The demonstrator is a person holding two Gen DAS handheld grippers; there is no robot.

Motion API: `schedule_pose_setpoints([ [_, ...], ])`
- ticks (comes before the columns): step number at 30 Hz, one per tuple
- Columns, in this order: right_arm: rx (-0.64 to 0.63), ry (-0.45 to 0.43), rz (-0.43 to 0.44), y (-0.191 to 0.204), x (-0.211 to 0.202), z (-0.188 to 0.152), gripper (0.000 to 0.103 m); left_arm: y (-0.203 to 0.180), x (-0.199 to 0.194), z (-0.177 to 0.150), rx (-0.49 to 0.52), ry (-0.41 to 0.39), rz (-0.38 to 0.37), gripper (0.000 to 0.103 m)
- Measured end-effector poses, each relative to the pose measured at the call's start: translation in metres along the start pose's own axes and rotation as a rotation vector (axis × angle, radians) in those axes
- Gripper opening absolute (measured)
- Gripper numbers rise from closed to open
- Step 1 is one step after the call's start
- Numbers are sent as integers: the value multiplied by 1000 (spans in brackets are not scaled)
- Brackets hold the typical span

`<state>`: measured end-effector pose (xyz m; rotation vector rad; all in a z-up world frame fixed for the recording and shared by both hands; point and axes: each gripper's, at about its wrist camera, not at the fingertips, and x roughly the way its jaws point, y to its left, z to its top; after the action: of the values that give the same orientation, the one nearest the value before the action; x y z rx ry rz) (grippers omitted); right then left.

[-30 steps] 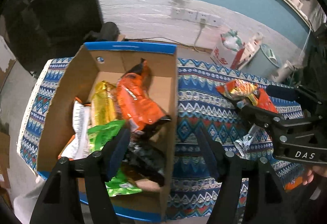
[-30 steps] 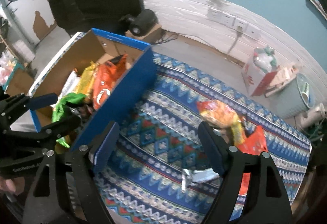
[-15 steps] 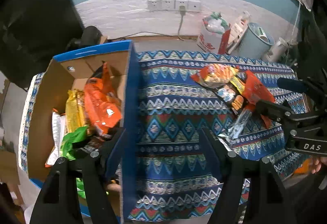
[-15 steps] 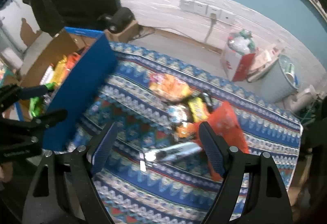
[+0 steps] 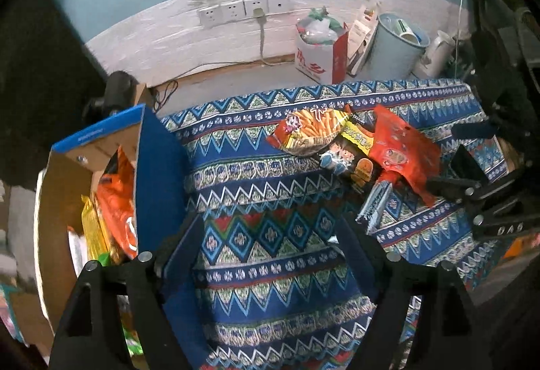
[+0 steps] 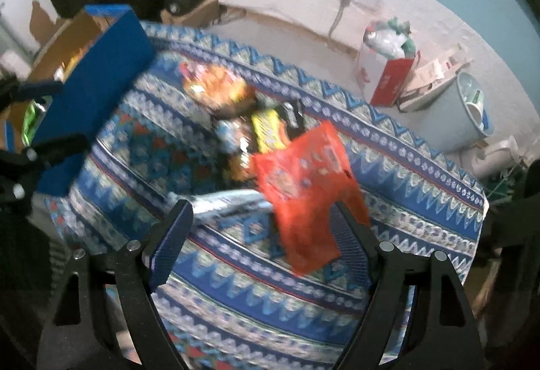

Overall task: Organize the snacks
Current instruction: 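Grasp the orange round-logo bag with right tool while left tool grasps orange fries bag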

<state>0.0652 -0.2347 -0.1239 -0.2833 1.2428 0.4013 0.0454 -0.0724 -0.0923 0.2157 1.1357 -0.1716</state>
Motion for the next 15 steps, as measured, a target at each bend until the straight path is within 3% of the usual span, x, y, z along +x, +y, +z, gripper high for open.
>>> schedule_pose_setpoints([
  [8, 20, 113, 27, -50, 46, -3, 82, -3, 39, 6, -3, 89, -43, 82],
  [15, -101, 139, 2, -47, 82, -6, 82, -3, 59, 3, -23, 114, -74, 82],
])
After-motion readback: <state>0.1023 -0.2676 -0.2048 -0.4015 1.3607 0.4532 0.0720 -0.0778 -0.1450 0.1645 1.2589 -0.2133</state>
